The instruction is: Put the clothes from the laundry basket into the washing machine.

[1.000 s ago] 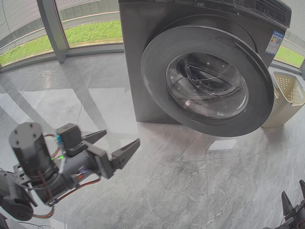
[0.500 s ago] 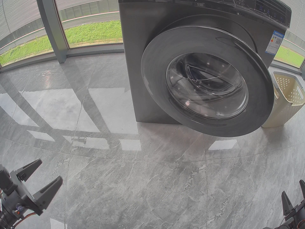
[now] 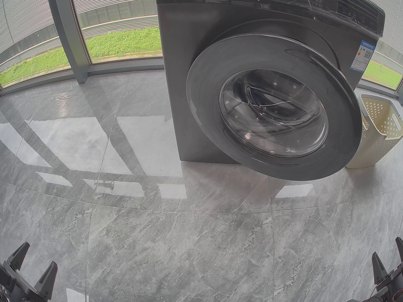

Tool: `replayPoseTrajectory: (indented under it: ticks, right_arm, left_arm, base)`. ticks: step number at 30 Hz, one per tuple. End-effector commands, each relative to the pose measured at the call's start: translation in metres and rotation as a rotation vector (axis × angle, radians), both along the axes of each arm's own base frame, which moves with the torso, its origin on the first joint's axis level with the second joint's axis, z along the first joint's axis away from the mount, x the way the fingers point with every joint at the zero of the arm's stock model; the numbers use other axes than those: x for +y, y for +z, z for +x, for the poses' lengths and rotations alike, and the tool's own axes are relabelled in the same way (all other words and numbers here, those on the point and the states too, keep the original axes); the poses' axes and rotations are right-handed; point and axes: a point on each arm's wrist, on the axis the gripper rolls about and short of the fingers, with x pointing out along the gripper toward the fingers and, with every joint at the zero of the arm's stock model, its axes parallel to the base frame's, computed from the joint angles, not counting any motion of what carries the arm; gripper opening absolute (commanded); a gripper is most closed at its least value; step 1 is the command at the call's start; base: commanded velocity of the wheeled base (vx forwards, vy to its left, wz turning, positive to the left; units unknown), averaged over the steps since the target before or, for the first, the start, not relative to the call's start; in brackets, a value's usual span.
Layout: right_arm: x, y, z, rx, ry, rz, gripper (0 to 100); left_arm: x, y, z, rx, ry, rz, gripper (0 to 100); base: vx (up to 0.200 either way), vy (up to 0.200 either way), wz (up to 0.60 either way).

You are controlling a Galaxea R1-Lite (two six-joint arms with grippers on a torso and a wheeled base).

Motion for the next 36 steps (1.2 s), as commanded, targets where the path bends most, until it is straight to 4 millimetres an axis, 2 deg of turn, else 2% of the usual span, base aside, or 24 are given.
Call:
replayPoseTrajectory:
  ticks: [1,5,9,36]
  right_arm:
    - [0.0,-0.005,0.0,0.006,0.0,0.0,100]
    - [0.0,-0.005,0.0,0.006,0.002,-0.002,100]
    - [0.0,-0.005,0.0,0.004,0.002,-0.002,100]
    - [0.0,-0.005,0.0,0.003,-0.008,0.016,100]
  left_arm:
    - [0.001,-0.01,-0.01,-0.061,0.052,-0.002,100]
    - [0.002,-0.02,-0.01,0.038,0.168,0.013,100]
    - [0.001,-0.022,-0.015,-0.021,0.274,0.035,100]
    - [0.0,-0.028,-0.016,0.003,0.176,0.11,100]
  base:
    - [0.0,0.0,0.0]
    - [0.0,0.0,0.0]
    - [0.0,0.0,0.0]
    - [0.0,0.0,0.0]
